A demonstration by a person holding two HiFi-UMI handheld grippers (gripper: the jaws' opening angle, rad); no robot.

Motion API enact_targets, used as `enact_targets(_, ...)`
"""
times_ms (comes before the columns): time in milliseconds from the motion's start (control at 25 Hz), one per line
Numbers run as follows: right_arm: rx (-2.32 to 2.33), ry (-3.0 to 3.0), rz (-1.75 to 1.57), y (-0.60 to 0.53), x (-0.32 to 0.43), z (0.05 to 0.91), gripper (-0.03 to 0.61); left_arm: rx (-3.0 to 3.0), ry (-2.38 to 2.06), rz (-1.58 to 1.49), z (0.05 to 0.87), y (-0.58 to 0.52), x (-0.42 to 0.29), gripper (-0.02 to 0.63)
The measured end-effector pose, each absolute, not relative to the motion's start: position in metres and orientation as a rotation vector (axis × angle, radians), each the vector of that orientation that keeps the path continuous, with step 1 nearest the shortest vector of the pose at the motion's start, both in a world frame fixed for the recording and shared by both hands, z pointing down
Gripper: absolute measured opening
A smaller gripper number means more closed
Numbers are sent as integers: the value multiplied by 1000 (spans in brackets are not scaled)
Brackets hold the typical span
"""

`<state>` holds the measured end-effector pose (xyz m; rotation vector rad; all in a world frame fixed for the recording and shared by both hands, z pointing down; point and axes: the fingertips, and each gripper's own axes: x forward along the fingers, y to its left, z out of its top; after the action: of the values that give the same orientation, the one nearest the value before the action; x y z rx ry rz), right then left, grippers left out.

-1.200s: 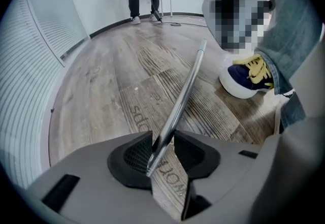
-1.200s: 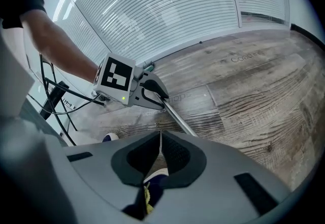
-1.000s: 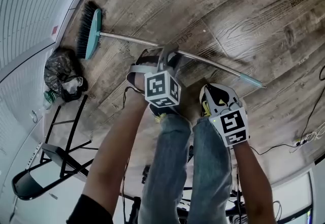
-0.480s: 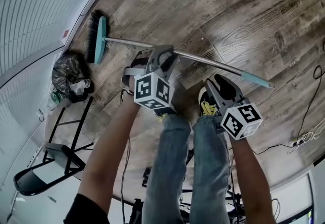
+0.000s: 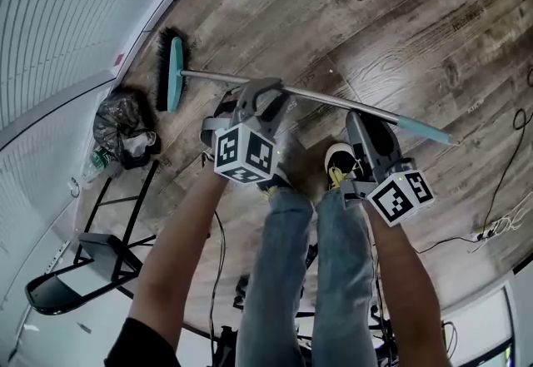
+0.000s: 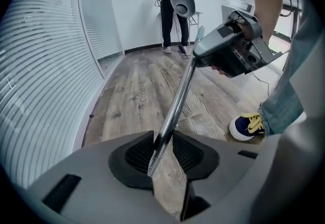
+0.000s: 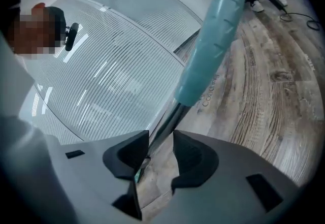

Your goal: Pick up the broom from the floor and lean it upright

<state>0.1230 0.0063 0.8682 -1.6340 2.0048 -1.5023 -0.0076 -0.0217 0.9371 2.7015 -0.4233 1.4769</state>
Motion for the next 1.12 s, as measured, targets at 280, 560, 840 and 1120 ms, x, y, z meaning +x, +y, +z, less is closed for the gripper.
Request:
enact_targets(280, -1589, 2155, -1352, -30, 119, 794, 118, 2677, -520, 1384, 882, -33, -7, 124)
enact_targets(560, -1481, 2297, -1203, -73, 86, 687, 95, 2588, -748, 1251, 801, -59, -22, 121)
enact_targets(840, -1290, 2617, -1022, -111, 32, 592, 95, 2539, -903, 1202, 725, -84, -49, 103)
enact_targets(1120, -1149, 2829, -899, -111, -24, 531, 95, 2386, -1092, 1028, 673, -78, -84, 89)
